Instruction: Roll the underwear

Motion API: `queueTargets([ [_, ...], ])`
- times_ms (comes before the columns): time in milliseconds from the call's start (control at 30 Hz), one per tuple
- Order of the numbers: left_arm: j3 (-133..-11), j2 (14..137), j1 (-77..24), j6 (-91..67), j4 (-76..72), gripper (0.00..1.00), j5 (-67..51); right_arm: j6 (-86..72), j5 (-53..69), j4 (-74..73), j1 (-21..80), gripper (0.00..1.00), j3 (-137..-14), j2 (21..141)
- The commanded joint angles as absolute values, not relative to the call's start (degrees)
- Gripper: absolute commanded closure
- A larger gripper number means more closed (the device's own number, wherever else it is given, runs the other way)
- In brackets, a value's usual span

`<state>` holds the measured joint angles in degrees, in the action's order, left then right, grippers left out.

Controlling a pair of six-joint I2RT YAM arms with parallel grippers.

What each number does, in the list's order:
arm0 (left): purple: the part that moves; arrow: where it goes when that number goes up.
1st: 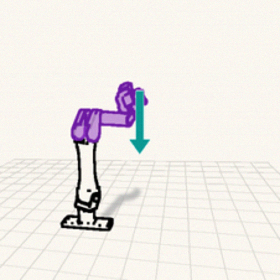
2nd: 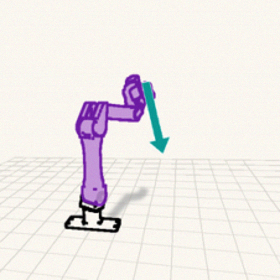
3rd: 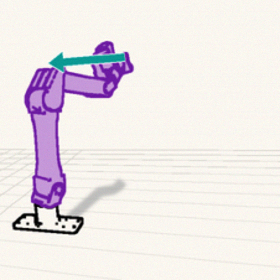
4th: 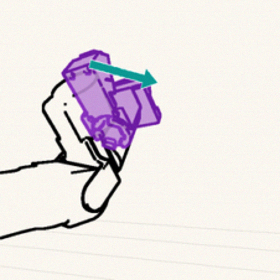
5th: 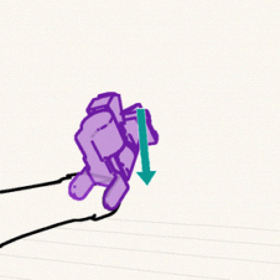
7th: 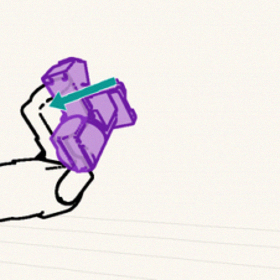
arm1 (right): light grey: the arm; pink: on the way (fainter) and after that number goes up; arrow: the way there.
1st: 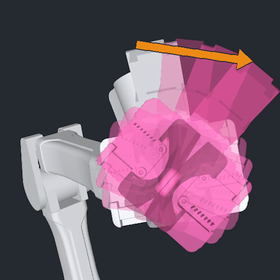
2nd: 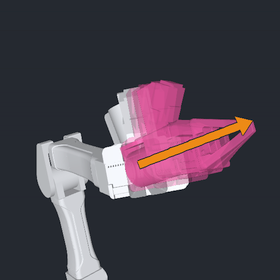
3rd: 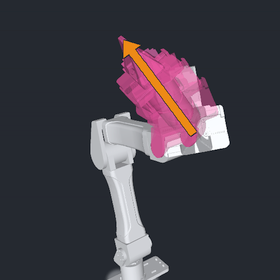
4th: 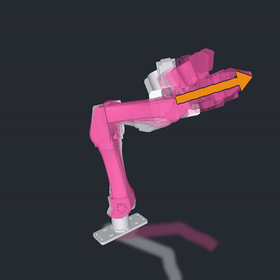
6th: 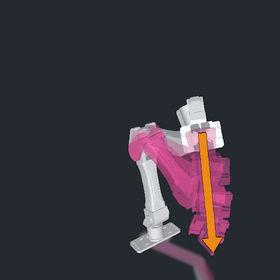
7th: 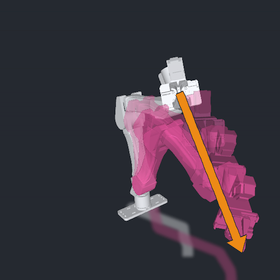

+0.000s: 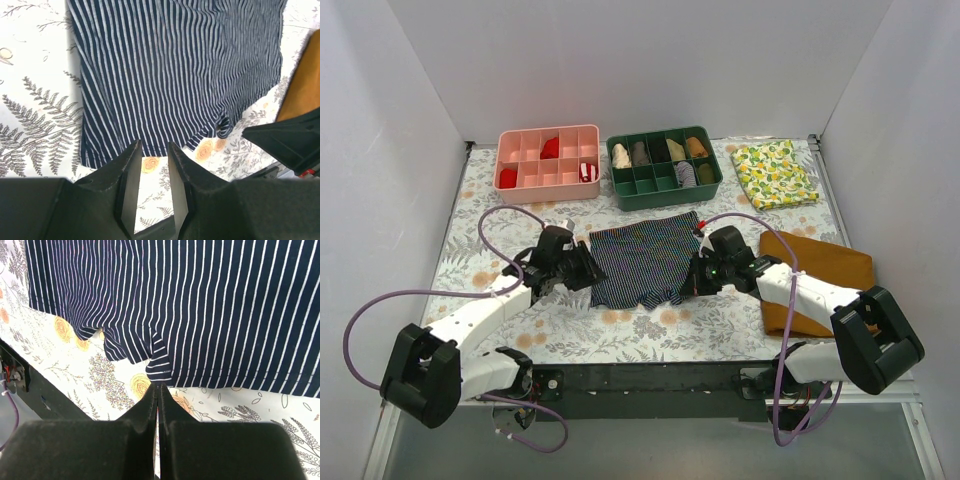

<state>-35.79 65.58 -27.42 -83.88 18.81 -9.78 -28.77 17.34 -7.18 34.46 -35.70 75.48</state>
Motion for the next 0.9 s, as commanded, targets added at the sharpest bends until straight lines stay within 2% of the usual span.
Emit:
queueTargets([
  [0,-33.40,65.39,-27.60,-85.69,19.68,0.74,-7.74,-29.35,18.11,-6.15,34.80,0.99,-36.12,75.59],
  [500,-28.21,69.26,-27.60,-86.48,18.72,0.79,-3.52,-27.69,15.03,-8.08,34.89,0.99,-36.04,77.43],
  [867,-30.32,70.49,-27.60,-87.63,28.99,0.89,6.24,-26.81,8.45,-11.95,34.89,0.99,-35.51,79.10],
])
